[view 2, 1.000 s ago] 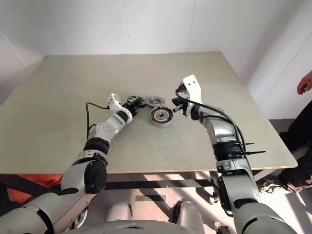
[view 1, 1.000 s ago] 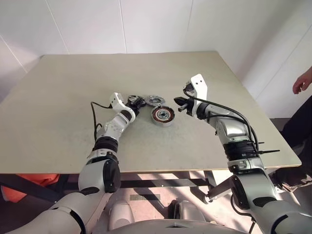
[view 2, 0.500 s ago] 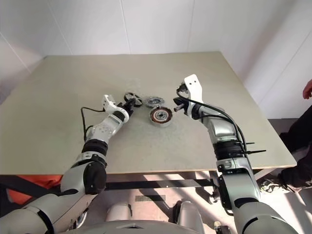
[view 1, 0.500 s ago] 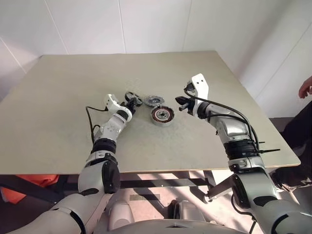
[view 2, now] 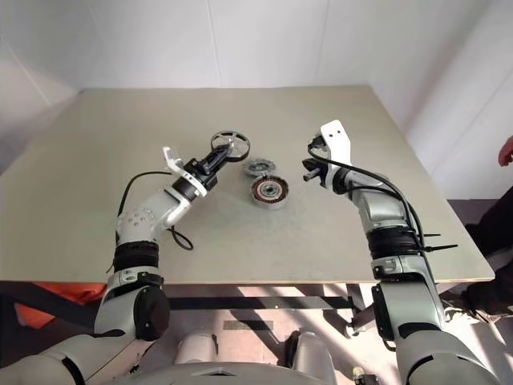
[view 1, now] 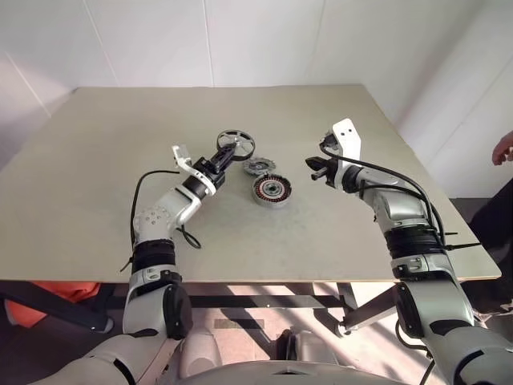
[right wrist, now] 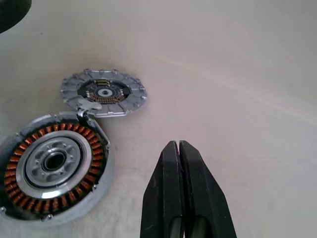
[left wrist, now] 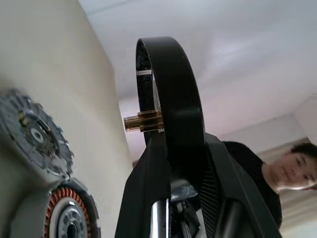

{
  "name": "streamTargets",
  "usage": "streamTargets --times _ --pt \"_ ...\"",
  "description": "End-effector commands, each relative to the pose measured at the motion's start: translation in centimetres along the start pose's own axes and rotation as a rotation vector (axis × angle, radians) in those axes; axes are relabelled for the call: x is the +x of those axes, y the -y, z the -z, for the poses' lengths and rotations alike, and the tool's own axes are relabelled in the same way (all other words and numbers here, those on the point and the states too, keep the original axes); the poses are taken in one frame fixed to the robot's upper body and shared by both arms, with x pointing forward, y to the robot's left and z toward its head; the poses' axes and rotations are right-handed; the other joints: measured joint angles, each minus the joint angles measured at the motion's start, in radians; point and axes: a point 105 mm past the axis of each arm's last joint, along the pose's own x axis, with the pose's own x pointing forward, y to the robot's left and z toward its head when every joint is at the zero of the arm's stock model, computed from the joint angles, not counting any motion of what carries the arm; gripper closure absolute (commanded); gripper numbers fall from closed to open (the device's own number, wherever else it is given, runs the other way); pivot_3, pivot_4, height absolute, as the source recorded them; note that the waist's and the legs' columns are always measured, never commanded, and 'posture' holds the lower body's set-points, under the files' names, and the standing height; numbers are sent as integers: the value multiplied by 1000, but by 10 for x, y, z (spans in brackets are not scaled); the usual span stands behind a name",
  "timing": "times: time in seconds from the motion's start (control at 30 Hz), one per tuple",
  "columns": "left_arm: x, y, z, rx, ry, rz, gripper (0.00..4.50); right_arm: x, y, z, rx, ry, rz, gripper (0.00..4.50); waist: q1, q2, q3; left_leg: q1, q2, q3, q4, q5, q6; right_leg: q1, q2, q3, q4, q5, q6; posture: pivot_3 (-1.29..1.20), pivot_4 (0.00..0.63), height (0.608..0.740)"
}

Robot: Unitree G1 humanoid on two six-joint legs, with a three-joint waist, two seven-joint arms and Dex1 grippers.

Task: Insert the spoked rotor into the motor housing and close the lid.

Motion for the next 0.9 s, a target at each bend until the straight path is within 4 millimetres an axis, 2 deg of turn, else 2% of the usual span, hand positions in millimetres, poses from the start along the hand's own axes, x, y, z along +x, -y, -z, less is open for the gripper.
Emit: streamTargets --times 0.03,0.17,0.3,0.43,0.63,0.9 --pt "-5 4 6 45 -73 0 4111 -10 12 -8 -55 21 23 4500 -7 0 0 0 0 0 0 0 0 0 0 0 0 0 0 0 0 740" --pt "-7 3 11 23 -110 4 4111 -13 23 -6 -49 11 68 4500 -4 0 0 0 0 0 1 0 0 0 0 0 0 0 0 0 0 740" --pt "-3 6 34 -4 -200 29 4111 -11 18 -6 -49 20 59 4500 -2 0 0 0 -1 0 2 0 0 0 -1 0 0 0 0 0 0 740" --pt "3 -2 43 -36 -228 6 4111 -11 14 -4 -46 22 54 4500 -1 0 0 -1 -1 0 1 0 0 0 -1 0 0 0 0 0 0 740" --pt "18 -16 48 -58 -223 -41 4111 -12 15 -4 -41 22 61 4500 -1 0 0 0 -1 0 1 0 0 0 -1 0 0 0 0 0 0 740" --pt "29 -18 56 -73 -250 -40 4111 -13 12 -2 -35 25 59 4500 0 0 0 -1 -1 0 1 0 0 0 -1 0 0 0 0 0 0 740"
